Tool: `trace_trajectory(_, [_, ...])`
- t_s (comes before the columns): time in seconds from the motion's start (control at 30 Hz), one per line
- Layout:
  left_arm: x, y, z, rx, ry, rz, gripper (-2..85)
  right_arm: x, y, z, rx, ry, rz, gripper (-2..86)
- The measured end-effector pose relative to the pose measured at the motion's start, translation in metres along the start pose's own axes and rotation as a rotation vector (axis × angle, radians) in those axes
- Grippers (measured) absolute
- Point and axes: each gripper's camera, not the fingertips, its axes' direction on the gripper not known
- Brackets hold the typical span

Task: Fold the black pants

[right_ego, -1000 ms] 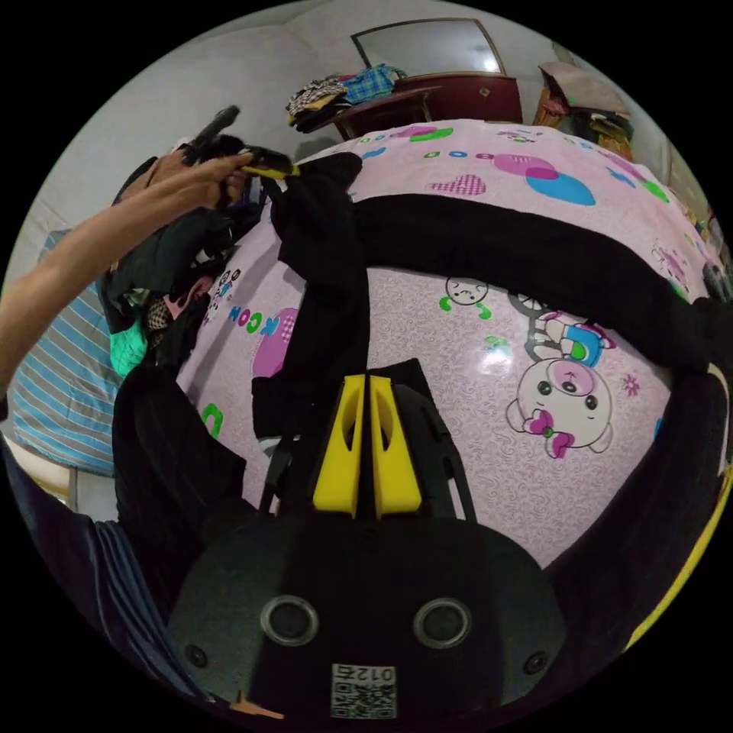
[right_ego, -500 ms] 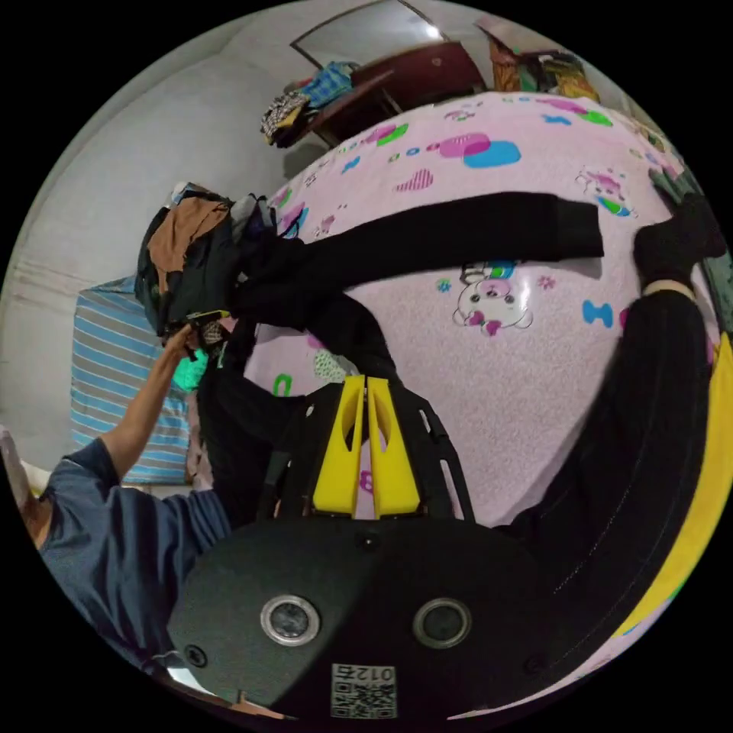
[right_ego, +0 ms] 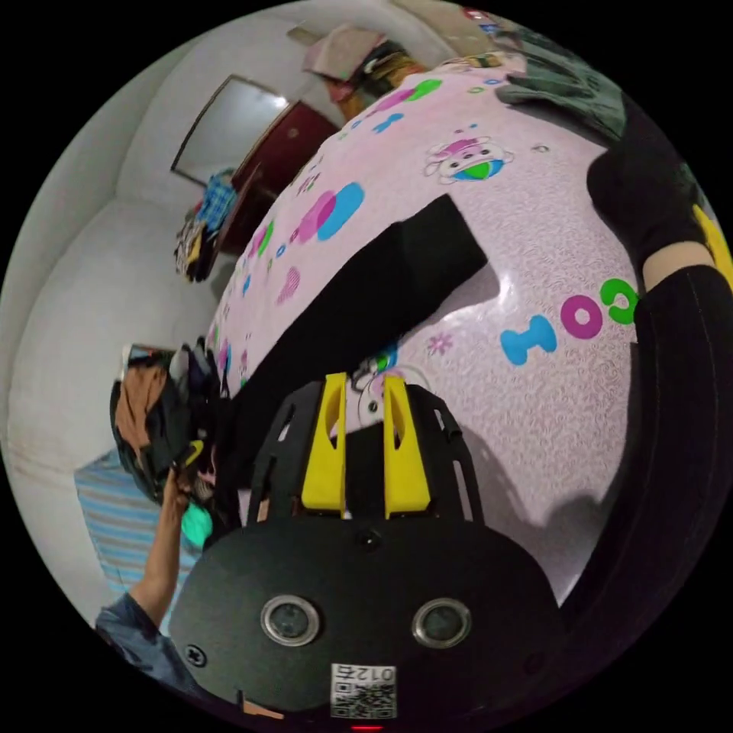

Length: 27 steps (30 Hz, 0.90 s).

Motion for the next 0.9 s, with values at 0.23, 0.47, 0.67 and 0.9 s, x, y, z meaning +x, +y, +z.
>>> trace_trajectory(0.23, [0.012,-0.039,0.045,-0.037,-0.089,-0.044,10.6,0.011,-0.038,0.011,0.095,0.007,0.121,10.4])
trace_trajectory(0.47, [0.0,-0.054,0.06,0.006,-0.039,-0.106,5.4,0.002,-0.061,0.018,0.131,-0.027,0.124,1.7])
trace_trajectory(0.67, [0.008,-0.086,0.053,0.077,0.106,-0.105,2.0,-0.018,-0.139,-0.016,0.187,-0.039,-0.012,-0.1])
trace_trajectory(0.9, [0.006,-0.121,0.032,0.209,0.115,-0.11,0.9,-0.055,-0.218,-0.097,0.44,0.019,-0.144,0.8])
